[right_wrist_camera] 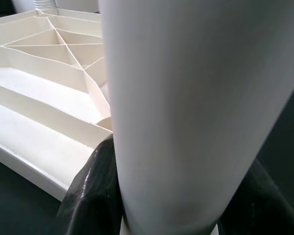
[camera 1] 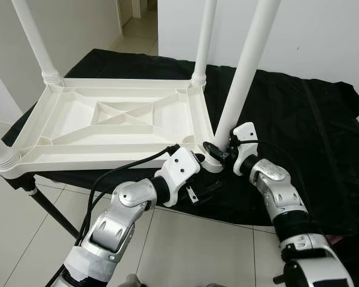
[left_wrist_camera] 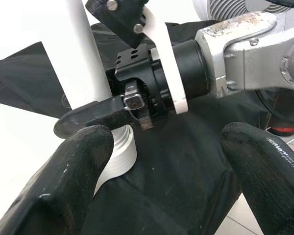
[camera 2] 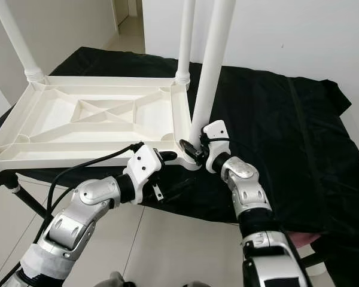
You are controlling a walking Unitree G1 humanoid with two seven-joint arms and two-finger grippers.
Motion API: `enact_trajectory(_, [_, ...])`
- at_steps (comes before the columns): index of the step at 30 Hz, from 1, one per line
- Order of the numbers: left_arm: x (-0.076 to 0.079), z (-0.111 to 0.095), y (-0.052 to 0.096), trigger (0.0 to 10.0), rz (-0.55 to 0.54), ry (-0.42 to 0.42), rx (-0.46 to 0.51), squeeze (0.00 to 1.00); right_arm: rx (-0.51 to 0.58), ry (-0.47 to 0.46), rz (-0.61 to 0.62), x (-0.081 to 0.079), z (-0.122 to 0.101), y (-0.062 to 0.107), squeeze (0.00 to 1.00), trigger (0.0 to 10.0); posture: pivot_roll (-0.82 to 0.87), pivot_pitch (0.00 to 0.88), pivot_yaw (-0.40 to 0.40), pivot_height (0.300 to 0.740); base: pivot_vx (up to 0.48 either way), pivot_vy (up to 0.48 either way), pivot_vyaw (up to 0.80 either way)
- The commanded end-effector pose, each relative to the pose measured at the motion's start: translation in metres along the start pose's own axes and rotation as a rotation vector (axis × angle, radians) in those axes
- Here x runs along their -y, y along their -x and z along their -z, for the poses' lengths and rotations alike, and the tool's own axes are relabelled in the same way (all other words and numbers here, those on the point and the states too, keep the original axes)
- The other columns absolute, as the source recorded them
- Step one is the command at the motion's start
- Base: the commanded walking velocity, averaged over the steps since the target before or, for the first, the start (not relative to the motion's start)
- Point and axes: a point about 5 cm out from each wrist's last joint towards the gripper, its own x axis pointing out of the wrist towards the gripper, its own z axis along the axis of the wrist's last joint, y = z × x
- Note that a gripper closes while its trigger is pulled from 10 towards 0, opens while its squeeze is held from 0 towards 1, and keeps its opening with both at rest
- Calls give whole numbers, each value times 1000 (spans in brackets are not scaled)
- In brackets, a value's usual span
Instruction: Building children table
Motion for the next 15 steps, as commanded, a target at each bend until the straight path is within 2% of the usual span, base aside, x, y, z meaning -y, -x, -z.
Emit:
enact_trajectory(1, [-1, 2, 1, 10000, -43, -1, -11, 0, -24, -41, 120, -5, 7, 4, 0, 10000, -53, 29, 1, 740, 0, 0, 0])
enact_trajectory(6, [-1, 2, 1, 10000, -42, 0, -10, 0, -25, -56, 228, -14, 10, 7, 0, 10000, -56, 31, 5, 740, 0, 0, 0])
enact_trajectory(9, [0, 2, 1, 10000, -40, 2, -10, 0, -36, -89, 371, -33, 14, 10, 0, 10000, -54, 34, 4, 740, 0, 0, 0])
enact_trajectory(10, [0, 2, 1, 10000, -40, 2, -10, 0, -36, -89, 371, -33, 14, 10, 0, 10000, -54, 34, 4, 740, 0, 0, 0])
enact_trajectory(11, [0, 2, 1, 10000, -40, 1, -11, 0, -46, -112, 415, -44, 14, 10, 0, 10000, -54, 37, 5, 740, 0, 0, 0])
enact_trajectory(15, [0, 2, 2, 10000, -42, 4, -11, 0, -39, -94, 422, -54, 9, 9, 0, 10000, -48, 38, 5, 740, 0, 0, 0])
